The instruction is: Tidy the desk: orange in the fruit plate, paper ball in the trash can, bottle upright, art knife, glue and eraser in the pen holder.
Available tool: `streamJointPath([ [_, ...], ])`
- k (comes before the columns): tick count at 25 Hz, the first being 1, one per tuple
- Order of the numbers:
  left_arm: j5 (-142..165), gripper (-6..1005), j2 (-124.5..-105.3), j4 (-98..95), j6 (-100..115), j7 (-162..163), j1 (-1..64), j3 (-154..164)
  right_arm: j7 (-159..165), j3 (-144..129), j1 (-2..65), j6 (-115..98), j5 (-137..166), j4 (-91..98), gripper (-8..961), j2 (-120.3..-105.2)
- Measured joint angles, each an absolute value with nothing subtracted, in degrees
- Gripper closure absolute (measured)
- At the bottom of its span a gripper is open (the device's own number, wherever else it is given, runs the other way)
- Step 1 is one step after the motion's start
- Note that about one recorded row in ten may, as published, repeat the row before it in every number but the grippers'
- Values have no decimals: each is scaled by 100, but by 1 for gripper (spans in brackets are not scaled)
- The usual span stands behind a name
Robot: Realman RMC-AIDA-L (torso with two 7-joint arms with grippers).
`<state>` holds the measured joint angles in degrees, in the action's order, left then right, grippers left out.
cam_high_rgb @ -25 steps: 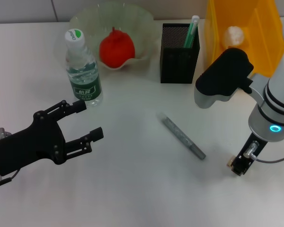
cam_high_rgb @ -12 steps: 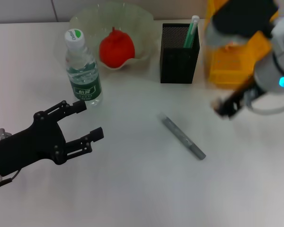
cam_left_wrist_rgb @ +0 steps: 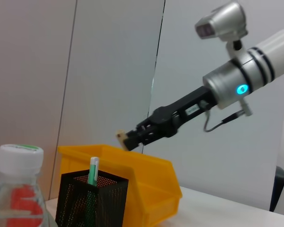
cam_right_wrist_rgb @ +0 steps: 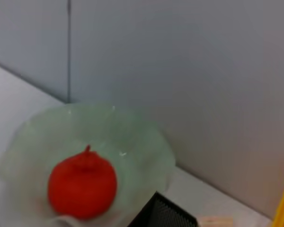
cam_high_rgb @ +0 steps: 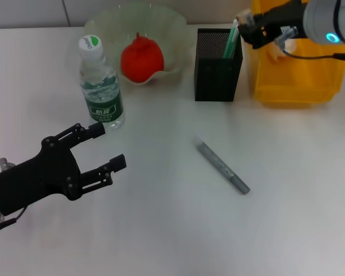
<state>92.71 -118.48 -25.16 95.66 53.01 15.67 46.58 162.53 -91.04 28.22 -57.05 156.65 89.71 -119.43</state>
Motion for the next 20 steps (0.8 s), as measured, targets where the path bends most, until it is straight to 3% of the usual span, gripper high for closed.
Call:
streamJointPath([
  [12, 9257, 183, -11847, -2513, 9565, 5284, 1537, 4650, 16207, -9662, 3141, -4190, 15648, 7543, 711, -11939],
  [20, 9245, 182, -11831, -2511, 9539, 5280, 1606, 4649, 16193, -9776, 3105, -4017, 15644, 7582, 610, -11948],
])
